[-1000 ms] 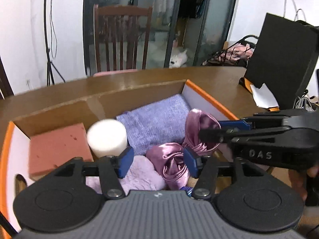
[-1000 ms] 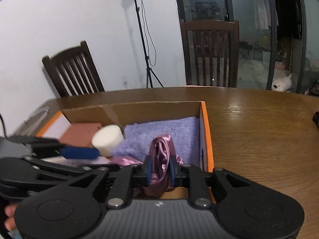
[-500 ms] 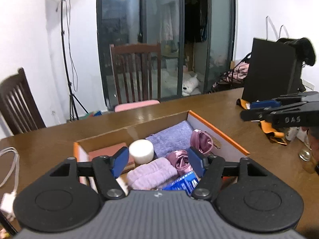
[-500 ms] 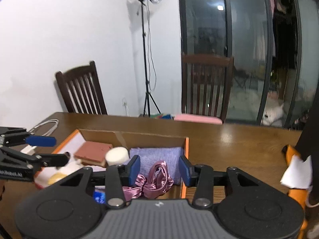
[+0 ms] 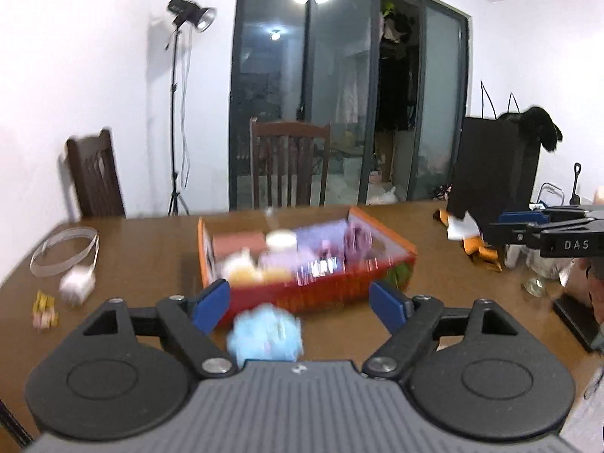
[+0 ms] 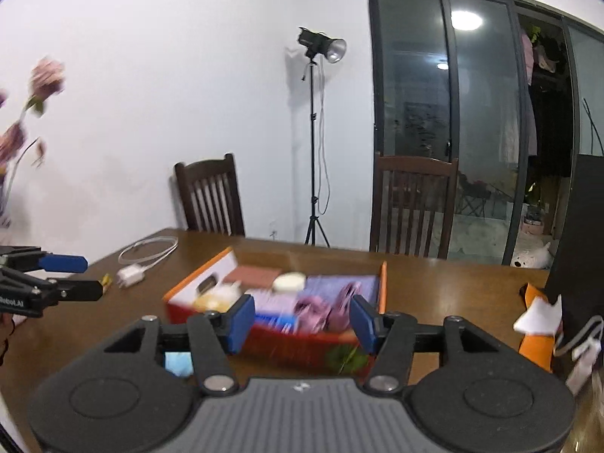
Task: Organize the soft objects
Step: 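Move the left gripper back over the table while the right gripper approaches the clear packet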
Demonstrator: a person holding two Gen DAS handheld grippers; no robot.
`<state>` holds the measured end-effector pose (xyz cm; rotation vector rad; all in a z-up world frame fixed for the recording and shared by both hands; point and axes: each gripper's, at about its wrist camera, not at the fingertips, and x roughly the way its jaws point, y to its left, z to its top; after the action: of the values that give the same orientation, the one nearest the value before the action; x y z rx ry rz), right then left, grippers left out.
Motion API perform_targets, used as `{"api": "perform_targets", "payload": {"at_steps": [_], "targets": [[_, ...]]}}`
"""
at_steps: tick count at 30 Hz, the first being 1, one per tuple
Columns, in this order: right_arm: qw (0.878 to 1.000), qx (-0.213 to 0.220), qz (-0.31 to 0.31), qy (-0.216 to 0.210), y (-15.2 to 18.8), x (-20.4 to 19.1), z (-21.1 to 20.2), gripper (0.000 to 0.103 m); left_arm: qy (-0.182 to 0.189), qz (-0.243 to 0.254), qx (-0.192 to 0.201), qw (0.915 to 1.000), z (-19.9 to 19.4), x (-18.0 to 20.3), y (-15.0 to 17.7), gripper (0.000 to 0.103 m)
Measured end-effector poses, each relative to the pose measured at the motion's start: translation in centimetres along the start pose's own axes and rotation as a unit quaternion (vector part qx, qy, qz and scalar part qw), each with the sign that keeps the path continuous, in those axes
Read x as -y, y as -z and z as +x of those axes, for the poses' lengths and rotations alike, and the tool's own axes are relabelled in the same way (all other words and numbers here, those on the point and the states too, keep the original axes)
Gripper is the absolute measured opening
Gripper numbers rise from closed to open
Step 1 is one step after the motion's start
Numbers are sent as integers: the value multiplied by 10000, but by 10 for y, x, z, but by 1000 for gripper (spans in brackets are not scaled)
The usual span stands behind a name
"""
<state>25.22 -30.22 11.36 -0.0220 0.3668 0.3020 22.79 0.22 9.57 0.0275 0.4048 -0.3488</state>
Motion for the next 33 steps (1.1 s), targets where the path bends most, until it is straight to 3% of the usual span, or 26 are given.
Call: {"api": "perform_targets", "payload": {"at_steps": [5,9,13,21,25,30,33], "targets": [[9994,-84,-98,-311,57,-33,-33,56,-342,-350,-265,9985,-37,7,70,83],[9984,-236,63,-513,101,-48,-46,56,-680,-535,-412,9954,-56,-3,102,84],[9970,-545,75,-544,113,-54,-34,55,-915,-765,-534,9914,-54,-20,106,84],[9956,-669,124,-645,108,-71,7,55,-703,-834,-705,9915,-24,-23,104,84],[9935,-857,-106,-740,107,-88,46,45,-670,-827,-768,9913,-6,-28,100,84],[9908,-1085,-165,-790,101,-99,89,40,-772,-928,-912,9885,14,-41,97,84],[9889,-1216,-119,-844,101,-99,105,29,-793,-912,-1026,9873,28,-43,95,84]]}}
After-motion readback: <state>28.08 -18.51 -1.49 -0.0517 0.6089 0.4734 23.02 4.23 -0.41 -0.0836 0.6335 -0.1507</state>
